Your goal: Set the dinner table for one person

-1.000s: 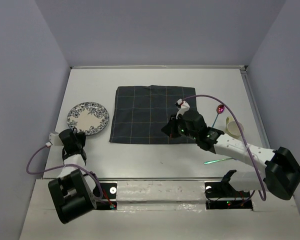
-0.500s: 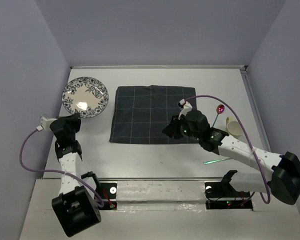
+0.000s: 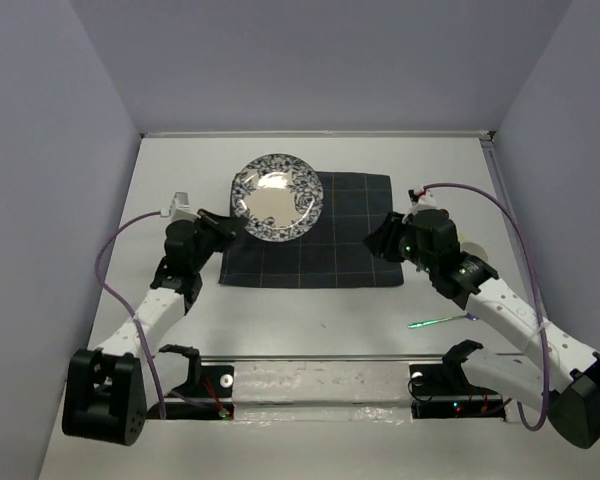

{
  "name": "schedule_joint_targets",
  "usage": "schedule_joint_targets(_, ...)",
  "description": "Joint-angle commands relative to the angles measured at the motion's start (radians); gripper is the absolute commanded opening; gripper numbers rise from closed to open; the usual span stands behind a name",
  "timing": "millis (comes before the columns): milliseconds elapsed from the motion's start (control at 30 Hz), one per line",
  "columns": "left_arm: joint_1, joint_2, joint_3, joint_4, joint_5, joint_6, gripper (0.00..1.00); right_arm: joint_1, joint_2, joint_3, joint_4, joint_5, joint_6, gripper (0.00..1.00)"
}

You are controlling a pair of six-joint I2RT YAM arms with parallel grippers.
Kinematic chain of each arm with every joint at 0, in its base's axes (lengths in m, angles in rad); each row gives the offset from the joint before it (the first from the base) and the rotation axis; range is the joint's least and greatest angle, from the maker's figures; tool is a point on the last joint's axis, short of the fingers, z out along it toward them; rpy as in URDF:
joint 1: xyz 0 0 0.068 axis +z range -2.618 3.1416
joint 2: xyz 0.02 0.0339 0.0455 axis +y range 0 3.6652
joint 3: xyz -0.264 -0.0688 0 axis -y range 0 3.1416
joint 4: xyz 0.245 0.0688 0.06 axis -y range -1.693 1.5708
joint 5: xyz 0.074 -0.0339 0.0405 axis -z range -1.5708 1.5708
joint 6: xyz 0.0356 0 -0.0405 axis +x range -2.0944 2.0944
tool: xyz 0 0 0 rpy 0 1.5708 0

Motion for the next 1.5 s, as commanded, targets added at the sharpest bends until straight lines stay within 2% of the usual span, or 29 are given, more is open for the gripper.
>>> schedule_joint_targets(0,-0.162,0.088,0.019,0.394,-0.021,-0.104,0.0,-0.108,-0.049,0.008,-0.054,-0.016,-0.025,0.42)
schedule_joint_targets(233,-0.246,0.312,0.062,0.49,-0.051,-0.095,0.0,-0.181,-0.102,-0.007,-0.088,-0.007,-0.037,0.42)
schedule_joint_targets(433,-0.271,0.391,0.102,0.485,-0.099,-0.059,0.0,-0.191,-0.086,-0.017,-0.085,-0.004,-0.043,0.41)
schedule_joint_targets(700,-0.286,0.536,0.136,0.487,-0.053,-0.036,0.0,-0.201,-0.08,-0.032,-0.083,0.007,-0.055,0.41)
schedule_joint_targets(1300,-0.289,0.626,0.136,0.448,-0.061,-0.024,0.0,-0.21,-0.074,-0.027,-0.085,0.023,-0.071,0.41)
schedule_joint_targets(1433,-0.289,0.626,0.131,0.416,-0.071,-0.019,0.23,-0.221,-0.077,-0.012,-0.114,0.059,-0.089,0.42)
schedule_joint_targets(1467,-0.289,0.623,0.13,0.413,-0.074,-0.016,0.36,-0.221,-0.077,-0.007,-0.119,0.066,-0.091,0.42)
